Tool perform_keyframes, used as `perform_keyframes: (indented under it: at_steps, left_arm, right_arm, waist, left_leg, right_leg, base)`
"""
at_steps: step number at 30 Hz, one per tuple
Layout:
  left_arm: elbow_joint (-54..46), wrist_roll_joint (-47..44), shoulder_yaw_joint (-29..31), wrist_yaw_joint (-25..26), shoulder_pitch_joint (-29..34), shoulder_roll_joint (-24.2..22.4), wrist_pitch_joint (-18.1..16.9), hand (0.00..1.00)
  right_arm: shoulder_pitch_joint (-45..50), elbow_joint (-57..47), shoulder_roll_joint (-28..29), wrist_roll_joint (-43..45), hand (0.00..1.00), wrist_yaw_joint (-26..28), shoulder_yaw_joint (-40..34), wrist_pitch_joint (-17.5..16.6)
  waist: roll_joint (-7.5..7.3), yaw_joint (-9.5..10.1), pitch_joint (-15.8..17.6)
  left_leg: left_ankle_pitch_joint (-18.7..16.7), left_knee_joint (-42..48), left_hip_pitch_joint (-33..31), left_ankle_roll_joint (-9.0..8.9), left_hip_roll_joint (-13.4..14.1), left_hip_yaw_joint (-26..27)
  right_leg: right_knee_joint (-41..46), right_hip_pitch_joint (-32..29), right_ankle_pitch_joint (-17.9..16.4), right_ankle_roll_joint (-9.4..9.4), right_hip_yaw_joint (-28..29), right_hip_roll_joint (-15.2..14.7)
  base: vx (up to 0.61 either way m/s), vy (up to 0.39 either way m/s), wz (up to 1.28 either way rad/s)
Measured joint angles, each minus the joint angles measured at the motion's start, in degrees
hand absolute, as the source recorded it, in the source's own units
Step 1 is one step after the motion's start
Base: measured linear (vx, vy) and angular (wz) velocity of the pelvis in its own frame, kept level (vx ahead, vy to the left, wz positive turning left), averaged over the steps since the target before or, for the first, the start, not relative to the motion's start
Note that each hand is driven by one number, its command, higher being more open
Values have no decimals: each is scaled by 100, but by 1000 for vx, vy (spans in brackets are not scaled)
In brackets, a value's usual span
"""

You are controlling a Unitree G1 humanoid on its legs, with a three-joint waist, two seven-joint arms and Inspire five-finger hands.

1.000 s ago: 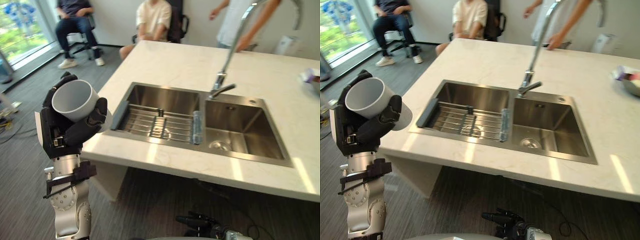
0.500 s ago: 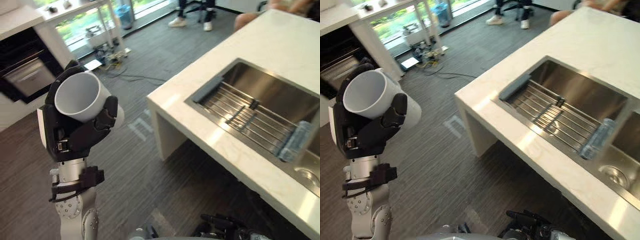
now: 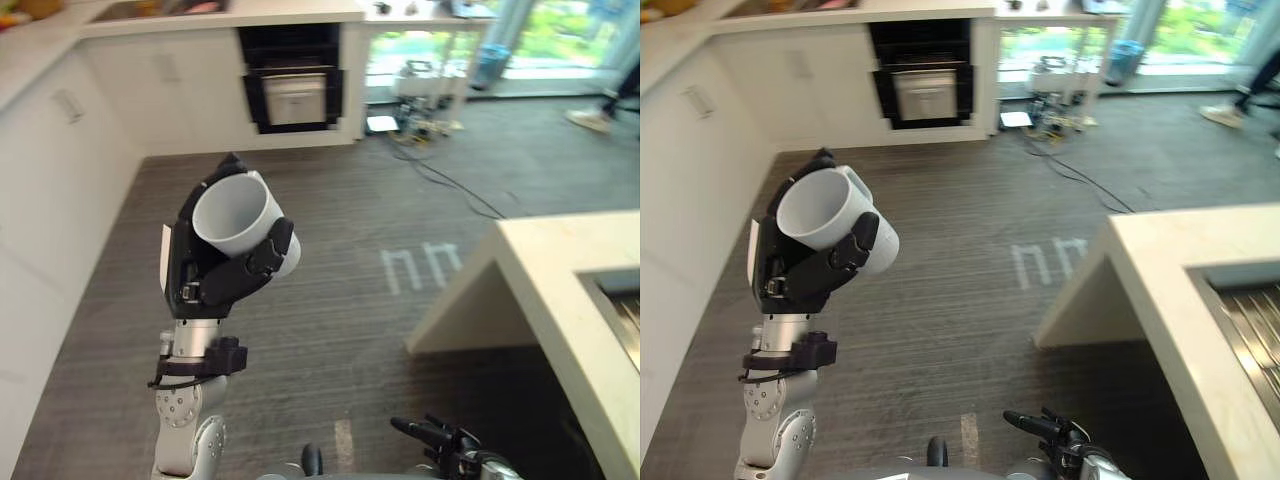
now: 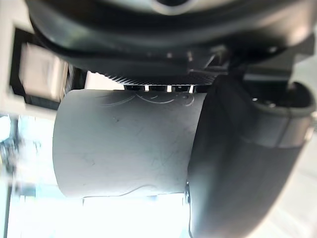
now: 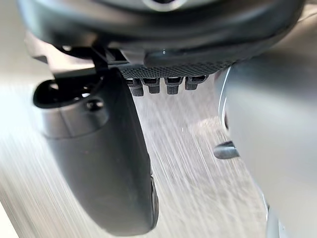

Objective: Walk over to the sink, pick up the cup, carry it to the dishwasher, place the cup inside the dishwasher, then close the dishwasher door

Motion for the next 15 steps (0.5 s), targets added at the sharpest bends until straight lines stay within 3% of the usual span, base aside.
perform_keyframes:
  at_steps: [3, 7, 9, 10, 11, 14, 15]
  left_arm:
    - [134, 16, -166, 5, 23, 31, -10, 0]
    - [190, 147, -822, -7, 24, 214, -3, 0]
    - [213, 304, -1067, -159, 34, 335, -3, 0]
    - [221, 340, -1118, -289, 51, 399, -3, 0]
    - [222, 338, -1116, -393, 60, 391, -3, 0]
    - [214, 304, -1117, -474, 47, 258, -1, 0]
    - [214, 276, -1117, -486, 47, 237, -1, 0]
  right_arm:
    - [-213, -27, 57, 3, 100, -9, 234, 226]
    - [-385, -270, 54, 166, 100, -11, 541, 425]
    - [-341, -330, 58, 221, 100, -25, 699, 472]
    - [-308, -315, 57, 231, 100, -87, 774, 516]
    - [-259, -317, 50, 285, 100, -145, 771, 522]
    - [-188, -319, -16, 321, 100, -170, 782, 688]
    - [-174, -320, -12, 311, 100, -145, 786, 706]
  waist:
    - [8, 10, 22]
    - [-18, -116, 119]
    - [-203, -194, 42]
    - [-282, -165, 12]
    - [-254, -141, 15]
    - [-57, -97, -31]
    - [-55, -100, -33]
  left_leg:
    - [-50, -1, 27, 16, 55, -131]
    - [-163, 8, 296, -67, 269, -203]
    - [-247, 37, 417, -221, 255, -211]
    - [-354, 53, 532, -400, 242, -239]
    - [-475, 147, 596, -588, 307, -238]
    - [-800, 524, 638, -1050, 723, -219]
    - [-861, 574, 663, -1126, 791, -215]
  right_leg:
    - [-1443, -311, -43, 65, 554, 845]
    - [-1691, -855, 463, 45, 989, 1236]
    - [-2122, -803, 686, 7, 1095, 1089]
    - [-2218, -680, 1251, -81, 975, 1019]
    - [-2260, -570, 1529, -354, 839, 1051]
    - [-2411, -224, 1416, -588, 630, 1388]
    - [-2425, -165, 1379, -616, 597, 1447]
  base:
    - [22, -81, 87]
    - [70, -121, 39]
    - [182, -186, 54]
    - [286, -218, 31]
    - [293, -216, 26]
    - [314, -204, 18]
    - [305, -183, 11]
